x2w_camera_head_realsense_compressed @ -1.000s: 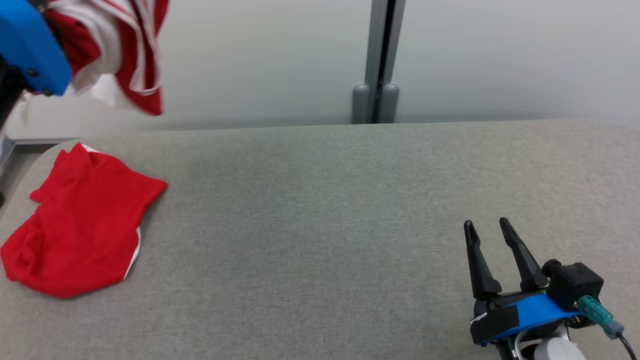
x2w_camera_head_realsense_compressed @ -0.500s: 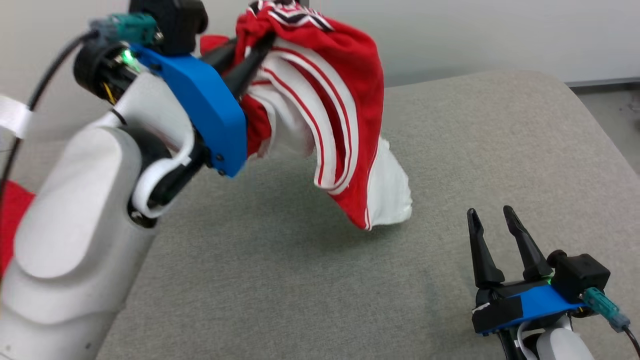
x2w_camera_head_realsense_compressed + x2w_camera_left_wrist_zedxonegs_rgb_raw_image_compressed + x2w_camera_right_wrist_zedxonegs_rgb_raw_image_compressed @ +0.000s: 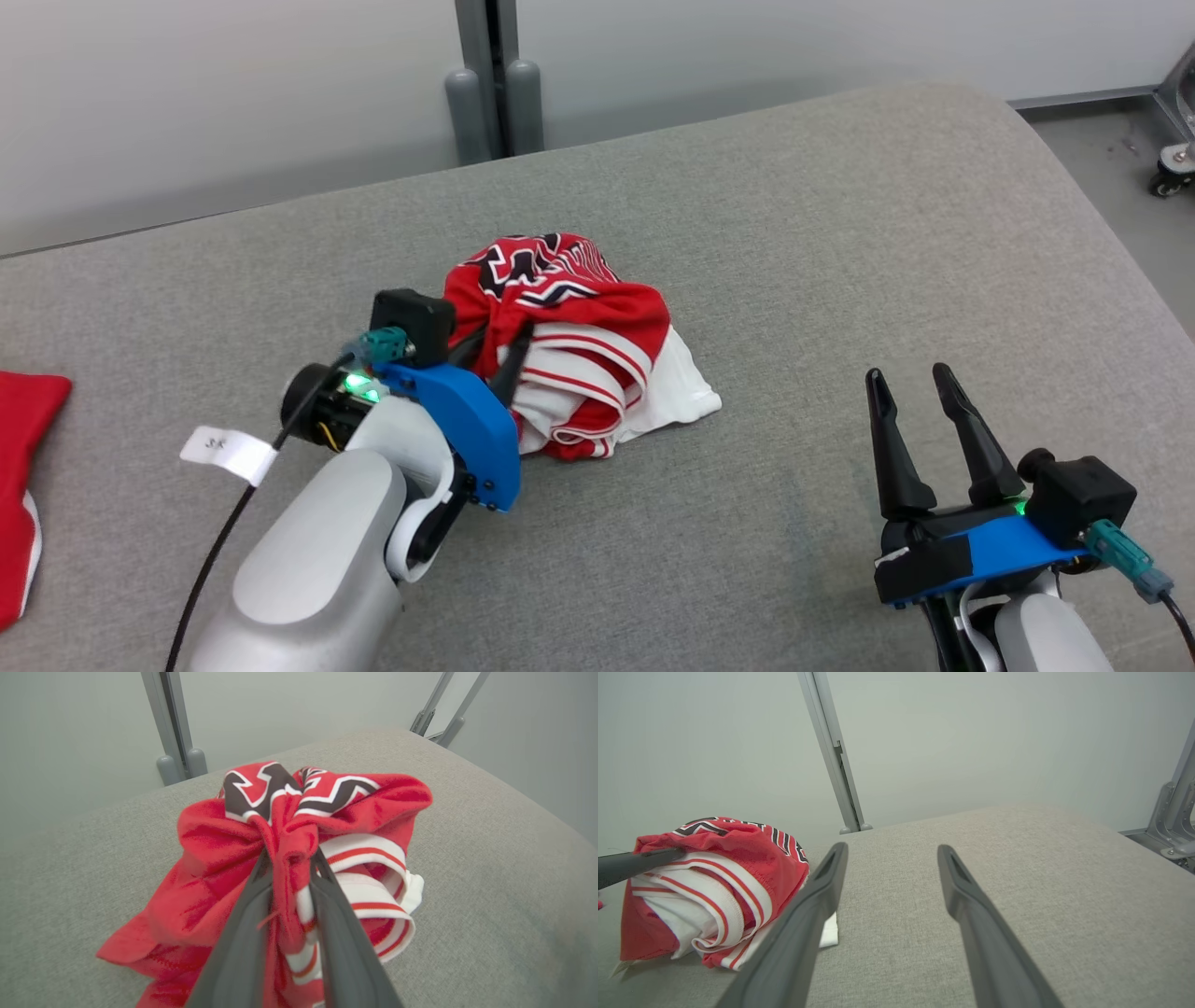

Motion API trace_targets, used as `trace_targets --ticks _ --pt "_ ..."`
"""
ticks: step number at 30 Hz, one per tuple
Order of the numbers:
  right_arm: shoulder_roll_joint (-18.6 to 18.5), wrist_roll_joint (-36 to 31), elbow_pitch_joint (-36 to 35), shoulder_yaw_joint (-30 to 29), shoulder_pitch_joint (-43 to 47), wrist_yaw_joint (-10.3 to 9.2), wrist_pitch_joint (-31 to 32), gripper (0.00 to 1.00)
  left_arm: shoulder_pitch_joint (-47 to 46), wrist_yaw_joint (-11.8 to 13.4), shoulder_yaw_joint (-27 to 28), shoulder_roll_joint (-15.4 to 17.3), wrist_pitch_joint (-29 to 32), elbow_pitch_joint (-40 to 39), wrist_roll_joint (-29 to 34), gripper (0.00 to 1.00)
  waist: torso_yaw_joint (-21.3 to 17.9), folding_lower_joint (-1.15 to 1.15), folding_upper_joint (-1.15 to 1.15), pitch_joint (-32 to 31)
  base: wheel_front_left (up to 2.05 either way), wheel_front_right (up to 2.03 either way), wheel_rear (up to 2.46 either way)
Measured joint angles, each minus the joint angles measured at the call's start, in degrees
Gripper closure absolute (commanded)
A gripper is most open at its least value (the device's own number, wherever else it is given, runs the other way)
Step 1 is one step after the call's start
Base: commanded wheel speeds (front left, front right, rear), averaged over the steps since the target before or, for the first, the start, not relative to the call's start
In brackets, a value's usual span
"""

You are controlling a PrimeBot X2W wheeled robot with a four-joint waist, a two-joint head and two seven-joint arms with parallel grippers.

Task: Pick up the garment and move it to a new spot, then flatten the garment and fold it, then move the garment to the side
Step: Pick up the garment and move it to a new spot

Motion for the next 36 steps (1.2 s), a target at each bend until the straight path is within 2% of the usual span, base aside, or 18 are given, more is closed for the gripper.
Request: trace_targets --ticks 5,9,17,25,31,36 --pt "0.0 -1.0 0.4 -0.3 0.2 0.01 -0.1 0.0 1.2 0.3 0.3 -2.4 -5.8 2.0 -0.3 0.0 2.2 0.0 0.0 -1.6 0.0 0.0 0.0" --pt "0.0 -1.5 0.3 -0.6 1.1 0.01 0.1 0.0 4.6 1.1 2.2 -2.4 -12.6 -1.4 -0.8 0.0 4.5 -0.01 0.0 -3.5 0.0 0.0 0.0" --pt "0.0 -2.7 -1.0 -2.3 3.6 0.01 2.1 0.0 16.0 6.4 7.0 1.9 -23.3 -7.9 -0.3 0.0 9.7 -0.02 0.0 -6.7 0.0 0.0 0.0" --pt "0.0 -3.8 -2.4 -4.1 5.8 0.01 4.4 0.0 26.9 10.5 14.8 3.1 -25.3 -15.2 3.0 0.0 13.1 -0.02 0.0 -8.5 0.0 0.0 0.0" --pt "0.0 -4.1 -2.2 -5.8 7.1 0.01 5.5 0.0 33.0 10.6 21.6 2.7 -25.3 -17.5 6.6 0.0 14.1 -0.02 0.0 -9.4 0.0 0.0 0.0" --pt "0.0 -4.1 -1.3 -6.6 8.2 0.01 6.1 0.0 35.6 9.8 23.4 2.3 -25.3 -17.5 8.2 0.0 14.2 -0.02 0.0 -9.7 0.0 0.0 0.0"
